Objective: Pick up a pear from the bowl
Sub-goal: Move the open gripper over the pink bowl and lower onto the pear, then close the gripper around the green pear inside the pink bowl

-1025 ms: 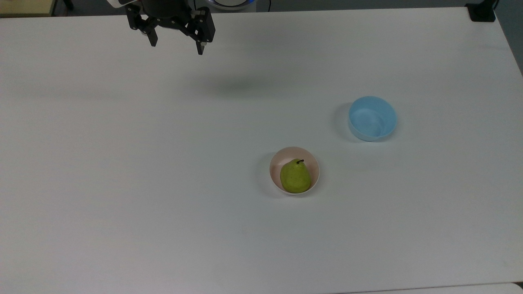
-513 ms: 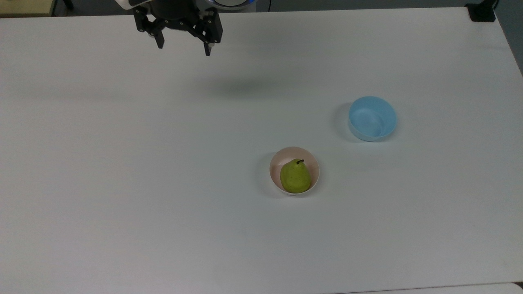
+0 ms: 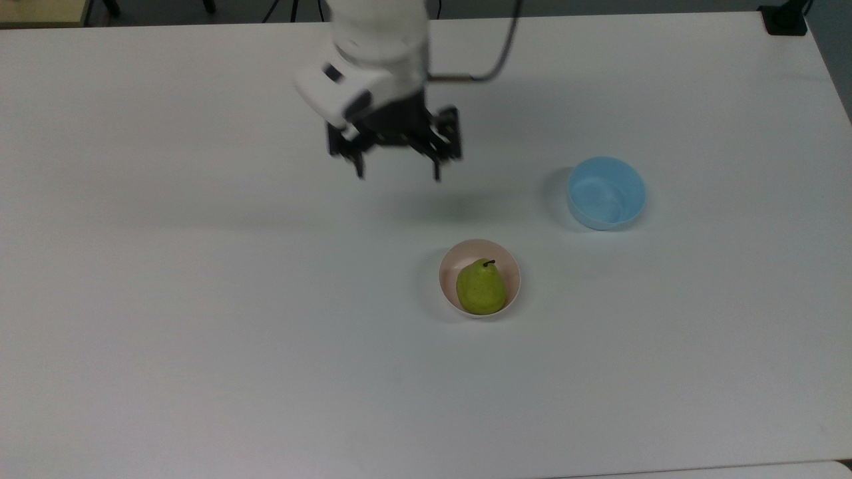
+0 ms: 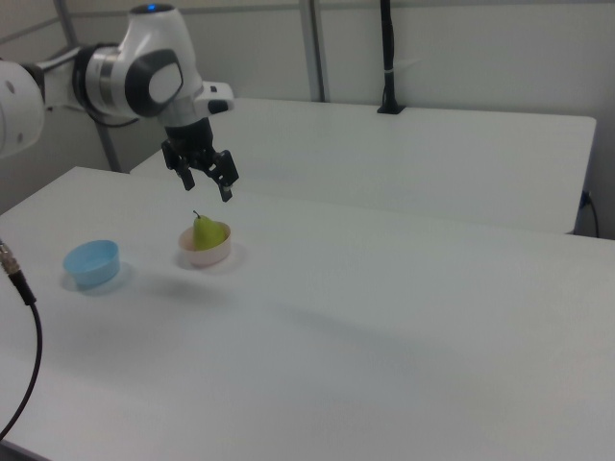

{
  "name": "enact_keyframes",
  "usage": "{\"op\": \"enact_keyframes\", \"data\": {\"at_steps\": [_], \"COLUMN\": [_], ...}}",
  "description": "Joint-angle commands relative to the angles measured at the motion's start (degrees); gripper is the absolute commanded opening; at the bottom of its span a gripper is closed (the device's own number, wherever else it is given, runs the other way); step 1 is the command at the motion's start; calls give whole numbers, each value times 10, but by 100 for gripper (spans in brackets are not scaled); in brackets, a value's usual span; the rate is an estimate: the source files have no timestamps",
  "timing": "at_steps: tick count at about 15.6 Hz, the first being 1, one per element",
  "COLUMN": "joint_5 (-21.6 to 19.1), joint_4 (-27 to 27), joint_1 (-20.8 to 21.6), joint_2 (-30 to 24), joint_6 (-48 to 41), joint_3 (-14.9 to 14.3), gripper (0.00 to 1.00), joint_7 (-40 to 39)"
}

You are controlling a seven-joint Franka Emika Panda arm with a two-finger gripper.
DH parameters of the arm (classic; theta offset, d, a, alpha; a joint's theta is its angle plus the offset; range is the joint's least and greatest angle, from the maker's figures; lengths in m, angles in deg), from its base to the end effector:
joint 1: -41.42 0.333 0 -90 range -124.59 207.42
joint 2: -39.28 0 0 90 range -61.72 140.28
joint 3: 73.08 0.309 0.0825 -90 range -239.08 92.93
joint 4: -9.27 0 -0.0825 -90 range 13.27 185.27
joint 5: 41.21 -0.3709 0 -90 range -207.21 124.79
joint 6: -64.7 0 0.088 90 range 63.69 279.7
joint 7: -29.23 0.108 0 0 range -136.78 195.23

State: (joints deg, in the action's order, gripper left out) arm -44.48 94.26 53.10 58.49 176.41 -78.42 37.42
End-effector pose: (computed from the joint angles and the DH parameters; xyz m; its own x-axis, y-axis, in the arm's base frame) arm 0.6551 0.0850 0.4919 0.9909 -0.0451 0.1272 -0.0399 -0.9983 -0.0433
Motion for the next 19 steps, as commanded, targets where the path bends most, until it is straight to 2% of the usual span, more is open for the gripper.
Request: {"op": "enact_keyframes", "data": {"at_steps": [1,6,12,15,18,19], "joint_5": [-10,-8,20,41,44,48], "joint_4": [-25,-25,-32,-32,-32,-32], "joint_1": [54,85,91,91,91,91], "joint_2": [66,127,166,176,180,180], "joint_6": [86,169,184,185,187,186], "joint_3": [-17,-17,-17,-17,-17,-17], "gripper": [100,100,100,86,77,71], "joint_7": [38,37,36,36,34,35]}}
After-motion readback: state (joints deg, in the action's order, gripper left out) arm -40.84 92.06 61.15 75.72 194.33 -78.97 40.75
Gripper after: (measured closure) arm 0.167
